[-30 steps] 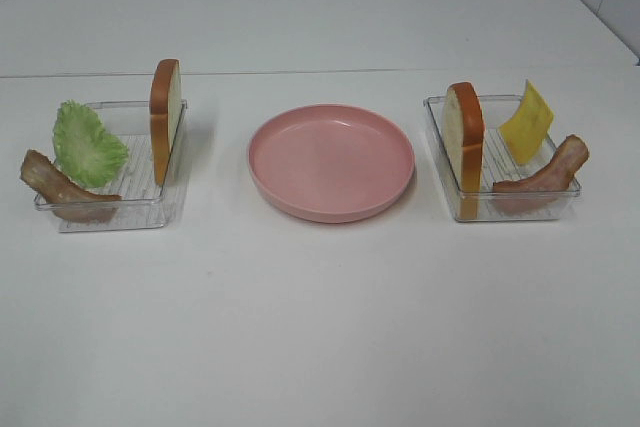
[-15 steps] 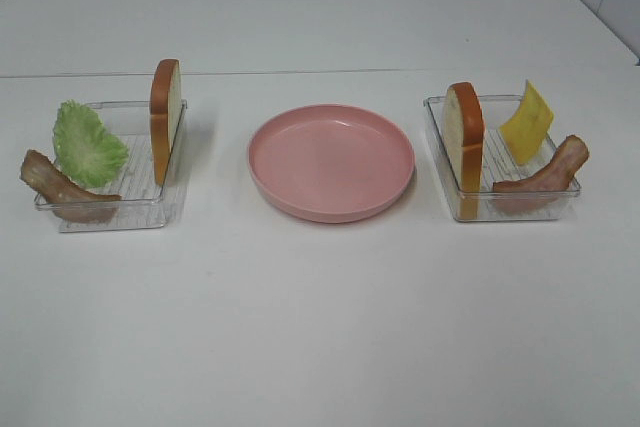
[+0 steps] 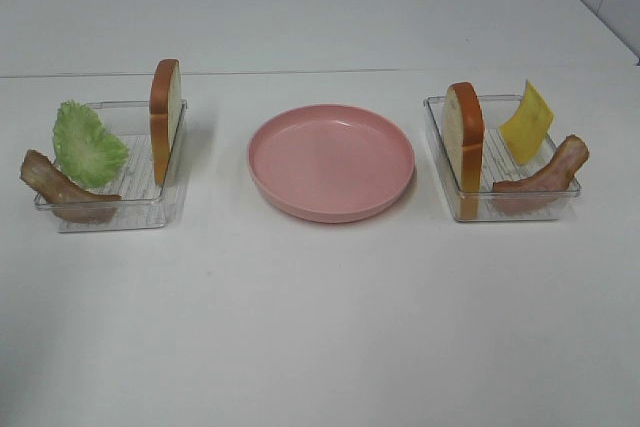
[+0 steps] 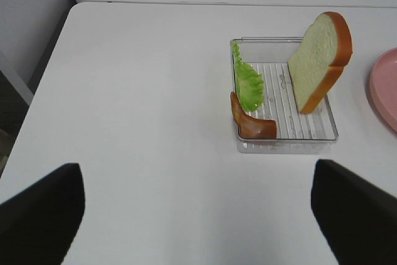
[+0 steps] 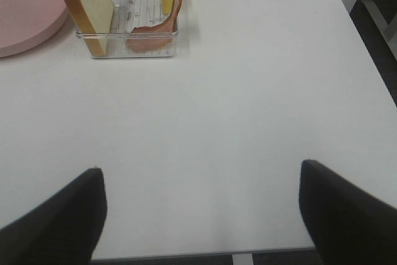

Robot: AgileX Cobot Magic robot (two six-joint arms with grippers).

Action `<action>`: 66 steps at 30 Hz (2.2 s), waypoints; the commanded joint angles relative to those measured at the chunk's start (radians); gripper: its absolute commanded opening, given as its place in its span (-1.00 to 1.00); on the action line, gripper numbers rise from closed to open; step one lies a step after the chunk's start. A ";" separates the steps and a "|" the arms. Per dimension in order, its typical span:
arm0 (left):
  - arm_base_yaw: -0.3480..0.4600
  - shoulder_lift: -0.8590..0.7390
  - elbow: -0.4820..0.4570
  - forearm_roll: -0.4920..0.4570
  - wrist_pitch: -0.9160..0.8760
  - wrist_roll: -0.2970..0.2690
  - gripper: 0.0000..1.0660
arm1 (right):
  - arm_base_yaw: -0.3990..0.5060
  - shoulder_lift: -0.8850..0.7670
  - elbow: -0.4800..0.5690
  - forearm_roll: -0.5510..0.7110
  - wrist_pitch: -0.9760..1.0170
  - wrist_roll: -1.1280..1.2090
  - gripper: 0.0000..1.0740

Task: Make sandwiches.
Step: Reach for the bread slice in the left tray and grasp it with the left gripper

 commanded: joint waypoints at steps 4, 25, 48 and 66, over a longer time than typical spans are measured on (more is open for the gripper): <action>0.003 0.217 -0.094 -0.004 -0.097 -0.003 0.71 | -0.006 0.003 0.003 0.001 -0.005 -0.009 0.54; 0.003 0.887 -0.564 -0.063 -0.150 -0.004 0.71 | -0.006 0.003 0.003 0.001 -0.005 -0.009 0.54; -0.181 1.357 -1.182 -0.148 0.290 -0.074 0.71 | -0.006 0.003 0.003 0.001 -0.005 -0.009 0.54; -0.325 1.640 -1.335 -0.119 0.344 -0.157 0.71 | -0.006 0.003 0.003 0.000 -0.005 -0.009 0.54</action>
